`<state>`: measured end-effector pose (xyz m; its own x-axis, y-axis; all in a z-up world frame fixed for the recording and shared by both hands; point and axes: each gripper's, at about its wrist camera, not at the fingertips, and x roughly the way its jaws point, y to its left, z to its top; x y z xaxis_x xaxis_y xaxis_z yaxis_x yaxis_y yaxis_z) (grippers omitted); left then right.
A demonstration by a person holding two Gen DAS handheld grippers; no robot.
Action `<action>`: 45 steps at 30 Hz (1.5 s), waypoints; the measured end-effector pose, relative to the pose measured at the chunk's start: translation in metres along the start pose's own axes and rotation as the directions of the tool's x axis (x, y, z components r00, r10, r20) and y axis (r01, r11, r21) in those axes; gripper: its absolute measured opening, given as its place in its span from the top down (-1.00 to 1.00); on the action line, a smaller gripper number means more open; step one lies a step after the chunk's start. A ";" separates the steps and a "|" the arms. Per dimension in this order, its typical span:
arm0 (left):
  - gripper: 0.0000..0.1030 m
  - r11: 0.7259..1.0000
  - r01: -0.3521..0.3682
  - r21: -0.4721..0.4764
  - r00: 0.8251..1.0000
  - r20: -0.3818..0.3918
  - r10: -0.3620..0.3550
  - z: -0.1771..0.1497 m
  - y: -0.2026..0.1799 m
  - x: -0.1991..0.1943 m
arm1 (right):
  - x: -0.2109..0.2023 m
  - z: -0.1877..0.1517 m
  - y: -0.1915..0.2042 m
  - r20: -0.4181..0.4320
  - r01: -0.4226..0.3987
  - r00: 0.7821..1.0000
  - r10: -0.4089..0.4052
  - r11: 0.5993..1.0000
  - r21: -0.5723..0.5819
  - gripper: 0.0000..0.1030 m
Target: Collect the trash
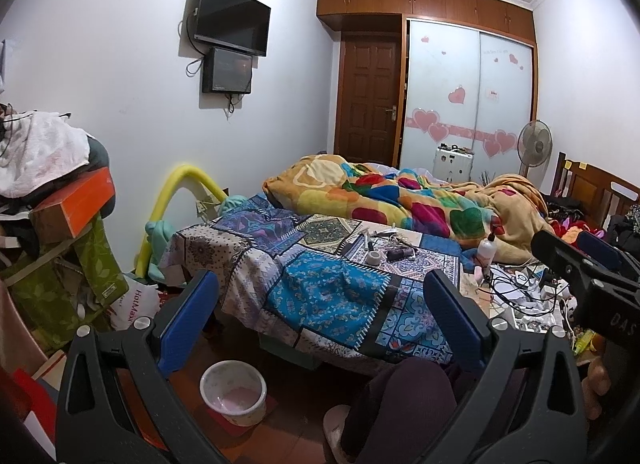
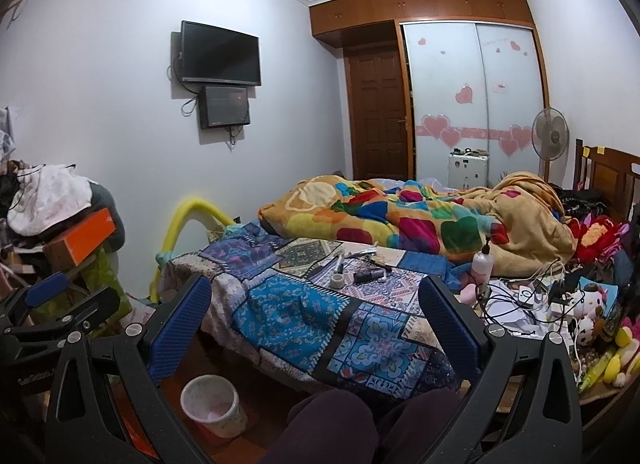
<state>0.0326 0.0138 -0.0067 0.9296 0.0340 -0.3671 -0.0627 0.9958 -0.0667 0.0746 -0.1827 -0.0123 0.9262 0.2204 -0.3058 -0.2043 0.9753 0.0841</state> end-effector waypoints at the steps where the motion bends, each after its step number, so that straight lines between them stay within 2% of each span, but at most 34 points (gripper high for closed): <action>1: -1.00 1.000 0.005 0.000 1.000 -0.004 -0.005 0.002 -0.001 0.005 | 0.003 0.001 -0.002 -0.001 0.004 1.000 -0.004 1.000 0.001 -1.00; 11: -1.00 1.000 0.001 -0.015 0.999 -0.036 -0.002 0.020 -0.015 0.071 | 0.050 0.007 -0.030 -0.033 0.077 0.997 -0.077 0.997 0.000 -1.00; 18: -0.99 0.999 0.024 0.024 0.995 -0.099 -0.021 0.025 -0.040 0.138 | 0.099 0.009 -0.057 -0.083 0.120 0.989 -0.120 0.993 -0.008 -1.00; 25: -0.99 0.996 0.064 0.067 0.986 -0.158 -0.053 0.023 -0.071 0.215 | 0.162 0.002 -0.095 -0.173 0.150 0.974 -0.149 0.989 -0.008 -1.00; 34: -0.99 0.986 0.136 0.098 0.957 -0.271 -0.105 0.009 -0.106 0.317 | 0.244 -0.007 -0.132 -0.288 0.138 0.949 -0.133 0.990 0.000 -1.00; 39: -0.99 0.981 0.173 0.084 0.925 -0.357 -0.133 -0.004 -0.115 0.376 | 0.303 -0.019 -0.148 -0.371 0.110 0.923 -0.104 0.994 -0.003 -1.00; 45: -0.99 0.983 0.171 0.066 0.890 -0.439 -0.125 -0.022 -0.114 0.442 | 0.363 -0.027 -0.165 -0.435 0.084 0.896 -0.087 0.996 -0.028 -0.99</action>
<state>0.4422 -0.0869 -0.1815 0.6758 -0.1315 -0.7253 0.1212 0.9904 -0.0665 0.4360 -0.2632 -0.1625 0.7103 0.1191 -0.6937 -0.1348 0.9904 0.0320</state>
